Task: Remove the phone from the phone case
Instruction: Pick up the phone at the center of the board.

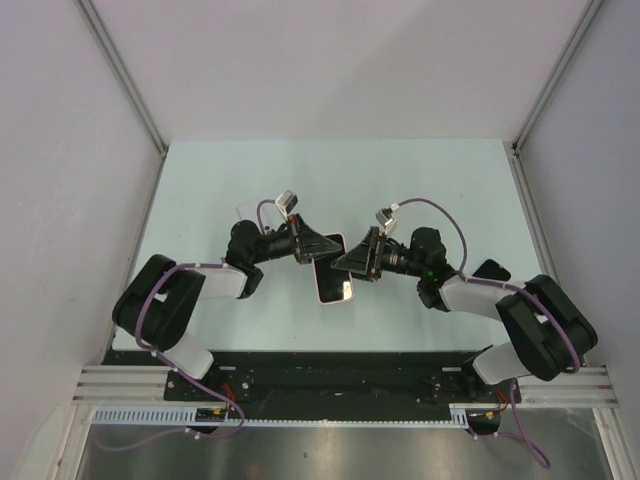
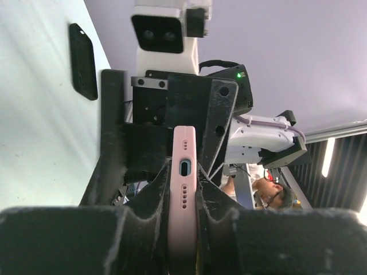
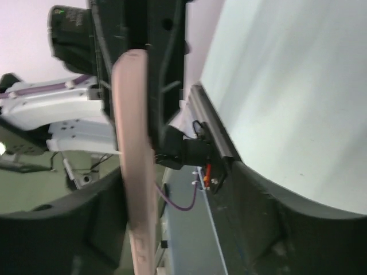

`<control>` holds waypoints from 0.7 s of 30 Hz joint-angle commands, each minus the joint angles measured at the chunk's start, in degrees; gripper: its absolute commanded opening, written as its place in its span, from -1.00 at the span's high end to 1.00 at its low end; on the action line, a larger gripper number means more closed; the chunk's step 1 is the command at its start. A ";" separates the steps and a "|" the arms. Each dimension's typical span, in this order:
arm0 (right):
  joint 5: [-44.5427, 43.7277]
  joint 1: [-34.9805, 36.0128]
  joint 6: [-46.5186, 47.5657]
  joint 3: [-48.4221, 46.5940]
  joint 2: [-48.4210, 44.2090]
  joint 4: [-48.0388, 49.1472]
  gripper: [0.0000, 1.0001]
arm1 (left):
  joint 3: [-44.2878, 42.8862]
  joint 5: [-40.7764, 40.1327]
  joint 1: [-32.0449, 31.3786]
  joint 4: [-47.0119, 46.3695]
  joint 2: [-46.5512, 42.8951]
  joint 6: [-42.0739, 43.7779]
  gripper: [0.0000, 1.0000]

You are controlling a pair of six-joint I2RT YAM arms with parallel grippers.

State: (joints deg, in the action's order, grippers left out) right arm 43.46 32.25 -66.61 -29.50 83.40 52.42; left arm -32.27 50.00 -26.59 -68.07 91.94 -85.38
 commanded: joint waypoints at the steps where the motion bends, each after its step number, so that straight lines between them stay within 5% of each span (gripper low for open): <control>1: -5.74 -0.87 9.72 -0.21 -7.79 -20.92 -0.75 | -2.62 -1.31 2.06 -3.74 -4.75 -3.12 1.00; 4: -9.53 -1.40 13.87 -0.21 -16.23 -29.73 -0.87 | -4.11 -0.96 3.30 0.47 -6.68 -1.81 1.00; 10: -11.38 -1.58 13.44 0.14 -28.72 -35.55 -0.79 | -7.54 -4.02 3.39 11.81 -10.90 4.25 1.00; 17: -13.31 1.32 5.53 3.65 -30.14 -22.13 -0.74 | -9.74 -5.44 3.39 16.21 -12.93 5.49 1.00; 21: -13.32 2.03 3.07 4.27 -27.68 -15.52 -0.49 | -9.65 -5.61 3.39 17.01 -13.54 5.75 1.00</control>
State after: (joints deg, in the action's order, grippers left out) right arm 31.40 33.58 -60.07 -25.50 54.11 27.24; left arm -39.24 45.84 -23.38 -50.78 81.54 -80.51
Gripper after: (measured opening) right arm 0.810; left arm 0.191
